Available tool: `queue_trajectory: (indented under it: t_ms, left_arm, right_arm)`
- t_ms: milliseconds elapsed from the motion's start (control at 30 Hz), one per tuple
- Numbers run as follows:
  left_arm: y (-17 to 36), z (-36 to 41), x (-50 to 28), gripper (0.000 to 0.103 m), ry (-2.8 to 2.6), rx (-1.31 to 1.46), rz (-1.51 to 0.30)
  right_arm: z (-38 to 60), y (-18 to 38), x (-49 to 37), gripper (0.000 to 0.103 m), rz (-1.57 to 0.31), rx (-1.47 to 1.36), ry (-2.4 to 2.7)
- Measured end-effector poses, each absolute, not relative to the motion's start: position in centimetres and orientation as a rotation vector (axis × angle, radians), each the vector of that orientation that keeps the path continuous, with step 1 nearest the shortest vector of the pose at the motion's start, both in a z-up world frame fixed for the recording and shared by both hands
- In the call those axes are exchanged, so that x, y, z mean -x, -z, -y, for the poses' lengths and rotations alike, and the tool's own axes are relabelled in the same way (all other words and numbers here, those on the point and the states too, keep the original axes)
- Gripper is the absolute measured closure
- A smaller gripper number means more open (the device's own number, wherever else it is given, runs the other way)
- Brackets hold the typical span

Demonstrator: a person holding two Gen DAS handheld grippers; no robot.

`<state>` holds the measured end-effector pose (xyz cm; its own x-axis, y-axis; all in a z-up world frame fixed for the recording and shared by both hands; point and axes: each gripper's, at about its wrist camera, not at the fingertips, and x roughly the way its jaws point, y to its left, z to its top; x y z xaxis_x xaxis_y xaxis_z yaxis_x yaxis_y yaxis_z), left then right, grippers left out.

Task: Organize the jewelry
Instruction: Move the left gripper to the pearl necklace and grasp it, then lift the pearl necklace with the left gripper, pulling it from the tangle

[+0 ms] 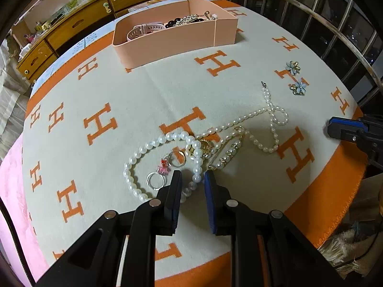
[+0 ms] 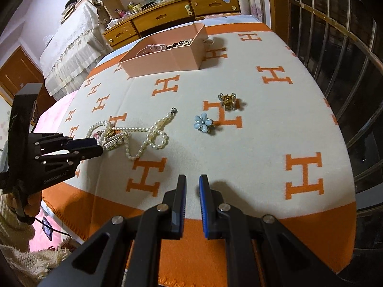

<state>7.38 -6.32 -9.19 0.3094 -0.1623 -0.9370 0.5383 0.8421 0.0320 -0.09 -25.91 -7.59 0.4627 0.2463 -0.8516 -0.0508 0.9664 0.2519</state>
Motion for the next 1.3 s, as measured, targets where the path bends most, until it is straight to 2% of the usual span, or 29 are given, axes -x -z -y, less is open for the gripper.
queue_trajectory:
  t_ms: [300,400,467,700,1000,1167,1200,1233,1267,1300]
  left_arm:
    - [9.2,6.7,-9.0,0.086,0.483,-0.345,-1.209]
    - [9.2,6.4,-9.2,0.096,0.503,-0.307,-1.227]
    - [9.3,6.3,-9.1,0.097,0.503,-0.289,-1.230]
    - [8.1,5.1,-7.5,0.098,0.482,-0.222,-1.219]
    - [3.7,2.4,-5.0,0.098,0.456,-0.142,-1.121]
    - [4.2,0.9,-4.3,0.098,0.442,-0.077,-1.144]
    - [4.4,0.7,-4.2,0.098,0.443,-0.068,-1.151]
    - [4.8,0.6,-4.2,0.098,0.444,-0.054,-1.160]
    - [5.1,0.3,-4.0,0.098,0.443,-0.046,-1.165]
    - [5.3,0.0,-3.9,0.098,0.442,-0.036,-1.169]
  right_arm:
    - [25.9,8.3,-0.3,0.092,-1.094,-0.211,-0.191]
    - [25.9,8.4,-0.4,0.092,-1.096,-0.212,-0.190]
    - [26.0,8.4,-0.4,0.092,-1.093,-0.212,-0.187]
    - [26.0,8.6,-0.8,0.092,-1.094,-0.223,-0.182]
    - [24.6,8.4,-1.6,0.092,-1.102,-0.229,-0.229]
    - [23.1,8.2,-2.7,0.092,-1.094,-0.204,-0.264]
    - [22.7,8.1,-3.0,0.091,-1.090,-0.194,-0.268]
    - [22.4,7.9,-3.3,0.084,-1.083,-0.191,-0.272]
    - [22.3,7.8,-3.5,0.073,-1.075,-0.192,-0.274]
    - [22.1,7.7,-3.7,0.068,-1.065,-0.189,-0.273]
